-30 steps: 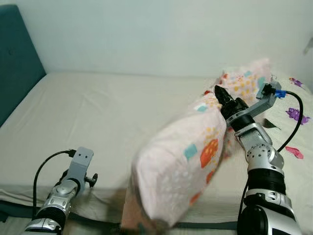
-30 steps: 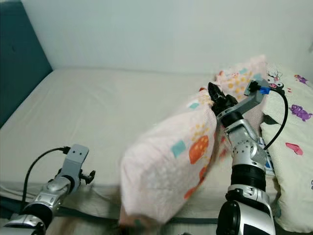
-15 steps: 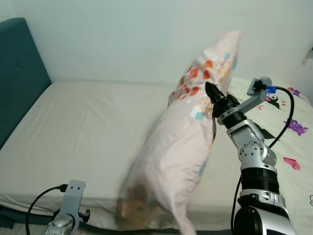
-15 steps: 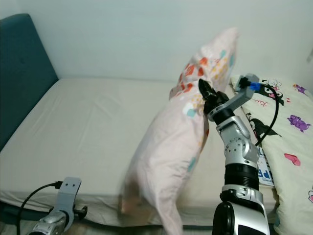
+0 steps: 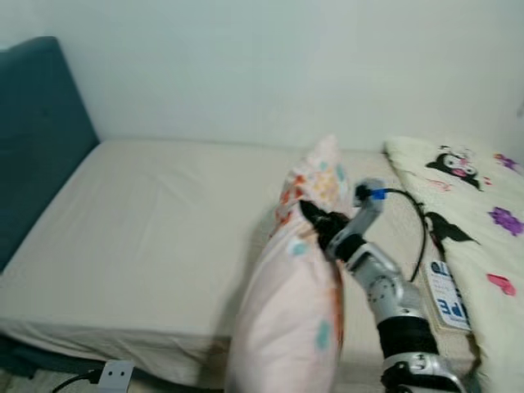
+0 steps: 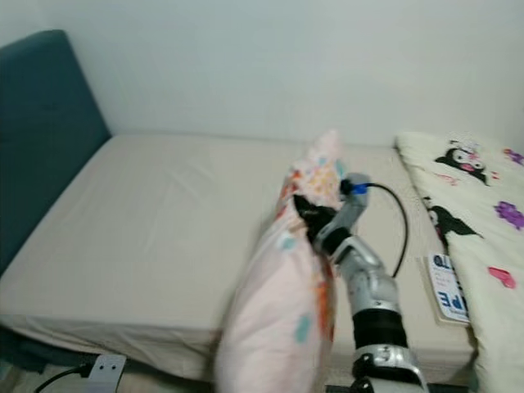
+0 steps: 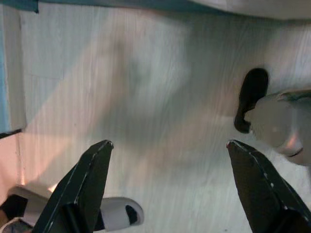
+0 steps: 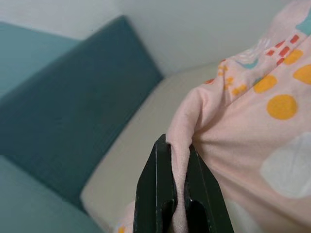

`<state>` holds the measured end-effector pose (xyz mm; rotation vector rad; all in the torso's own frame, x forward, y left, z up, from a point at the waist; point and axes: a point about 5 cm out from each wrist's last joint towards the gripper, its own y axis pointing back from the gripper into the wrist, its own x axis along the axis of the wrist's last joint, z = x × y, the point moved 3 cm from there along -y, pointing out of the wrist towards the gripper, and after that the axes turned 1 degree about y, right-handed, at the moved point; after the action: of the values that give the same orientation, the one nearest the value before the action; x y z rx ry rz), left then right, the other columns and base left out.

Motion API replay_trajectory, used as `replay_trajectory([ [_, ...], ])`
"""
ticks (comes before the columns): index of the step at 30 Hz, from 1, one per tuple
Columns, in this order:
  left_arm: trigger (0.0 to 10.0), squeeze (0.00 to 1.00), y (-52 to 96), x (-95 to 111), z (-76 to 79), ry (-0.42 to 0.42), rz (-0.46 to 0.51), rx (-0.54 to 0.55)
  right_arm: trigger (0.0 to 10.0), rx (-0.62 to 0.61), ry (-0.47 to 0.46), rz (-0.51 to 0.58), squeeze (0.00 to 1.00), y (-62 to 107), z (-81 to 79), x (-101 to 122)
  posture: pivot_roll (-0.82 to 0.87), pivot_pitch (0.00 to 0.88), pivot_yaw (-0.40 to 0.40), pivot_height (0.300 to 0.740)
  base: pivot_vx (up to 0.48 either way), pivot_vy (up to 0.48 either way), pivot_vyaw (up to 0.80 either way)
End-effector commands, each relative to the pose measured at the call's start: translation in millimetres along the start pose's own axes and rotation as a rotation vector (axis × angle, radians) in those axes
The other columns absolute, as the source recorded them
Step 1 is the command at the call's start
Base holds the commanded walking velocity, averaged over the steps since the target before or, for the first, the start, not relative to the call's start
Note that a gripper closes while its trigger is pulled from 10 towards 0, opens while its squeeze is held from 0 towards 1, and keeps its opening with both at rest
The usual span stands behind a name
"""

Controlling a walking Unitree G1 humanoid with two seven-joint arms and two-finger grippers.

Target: Clean up the room

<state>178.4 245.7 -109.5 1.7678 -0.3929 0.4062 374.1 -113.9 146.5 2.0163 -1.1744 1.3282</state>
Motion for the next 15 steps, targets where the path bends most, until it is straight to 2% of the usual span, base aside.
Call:
replay_trajectory([
  [1, 10.0, 0.00, 0.6, -8, 4.7, -0.019, -0.026, -0.017, 10.0, 0.075, 0.032, 0.052, 0.00, -4.3, -15.0, 14, 0.09, 0.000, -0.008, 0.740, 0.000, 0.000, 0.73],
  [2, 10.0, 0.00, 0.8, -10, 6.6, -0.045, -0.034, -0.026, 10.0, 0.105, 0.019, 0.022, 0.00, -7.5, -25.8, 0, 0.09, 0.000, -0.005, 0.740, 0.000, 0.000, 0.72],
  [3, 10.0, 0.00, 0.8, -10, 6.6, -0.045, -0.034, -0.026, 10.0, 0.105, 0.019, 0.022, 0.00, -7.5, -25.8, 0, 0.09, 0.000, -0.005, 0.740, 0.000, 0.000, 0.72],
  [4, 10.0, 0.00, 1.0, -12, 8.1, -0.067, -0.039, -0.036, 10.0, 0.132, 0.010, 0.010, 0.00, -10.6, -35.7, -8, 0.09, 0.000, -0.002, 0.740, 0.000, 0.000, 0.73],
  [7, 10.0, 0.00, 1.0, -12, 9.3, -0.099, -0.045, -0.047, 10.0, 0.146, 0.008, 0.028, 0.00, -13.9, -43.2, -7, 0.09, 0.000, -0.001, 0.740, 0.000, 0.000, 0.72],
  [15, 10.0, 0.00, 1.1, -13, 12.2, -0.123, -0.051, -0.059, 10.0, 0.122, 0.025, 0.093, 0.00, -15.9, -40.2, 10, 0.09, 0.000, -0.004, 0.740, 0.000, 0.000, 0.72],
])
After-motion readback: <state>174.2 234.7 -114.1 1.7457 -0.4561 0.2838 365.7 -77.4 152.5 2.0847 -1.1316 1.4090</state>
